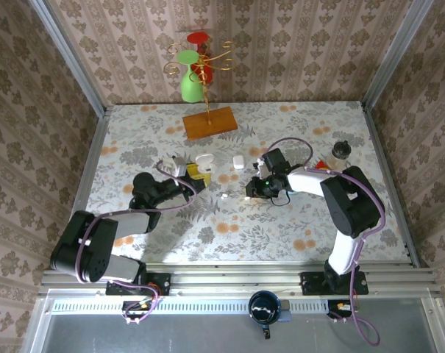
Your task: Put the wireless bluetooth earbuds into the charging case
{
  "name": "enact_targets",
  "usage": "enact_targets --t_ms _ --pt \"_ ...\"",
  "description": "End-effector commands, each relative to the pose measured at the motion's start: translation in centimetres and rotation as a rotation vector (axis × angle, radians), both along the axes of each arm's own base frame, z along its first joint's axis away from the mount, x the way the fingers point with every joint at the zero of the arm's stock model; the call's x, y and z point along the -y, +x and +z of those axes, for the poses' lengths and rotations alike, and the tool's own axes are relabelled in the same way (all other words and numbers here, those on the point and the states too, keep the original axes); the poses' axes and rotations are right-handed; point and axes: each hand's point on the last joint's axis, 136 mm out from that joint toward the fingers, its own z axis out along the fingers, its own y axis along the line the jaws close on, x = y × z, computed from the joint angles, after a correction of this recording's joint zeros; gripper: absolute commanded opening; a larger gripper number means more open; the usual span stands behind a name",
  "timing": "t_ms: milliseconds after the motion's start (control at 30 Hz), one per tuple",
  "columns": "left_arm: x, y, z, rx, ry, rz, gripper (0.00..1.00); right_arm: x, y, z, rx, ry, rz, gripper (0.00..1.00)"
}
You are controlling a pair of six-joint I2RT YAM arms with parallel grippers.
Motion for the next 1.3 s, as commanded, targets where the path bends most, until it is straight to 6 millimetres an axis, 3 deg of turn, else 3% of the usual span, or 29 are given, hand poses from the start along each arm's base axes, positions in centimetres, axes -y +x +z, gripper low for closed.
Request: enact_targets --t_ms 0,167,400,700,933,1267 --pt "0.2 1.4 -1.0 0.089 0.068 0.075 0.22 1.8 -0.7 1.2 -0.010 -0.117 -0.066 0.22" --pt "0.8 3.1 -2.6 0.110 0.143 0.161 0.22 2.9 -0.3 3.5 0.063 -0.171 -0.156 0.23" --pt "3.6 2.7 -5.6 0.174 0.351 0.167 0.22 3.7 -0.2 6.8 0.111 -0.208 -0.215 0.20" --pt "5.1 2.1 -6.5 0.239 0.420 0.164 0.21 1.4 0.1 11.8 0.204 -0.187 -0.184 0.20" --pt "6.0 1.7 -6.9 0.248 0.427 0.134 0.22 -1.0 0.1 14.4 0.223 -0.127 -0.168 0.19" --pt "7.2 0.7 -6.8 0.296 0.418 0.084 0.22 -4.8 -0.3 15.5 0.218 -0.009 -0.082 0.19"
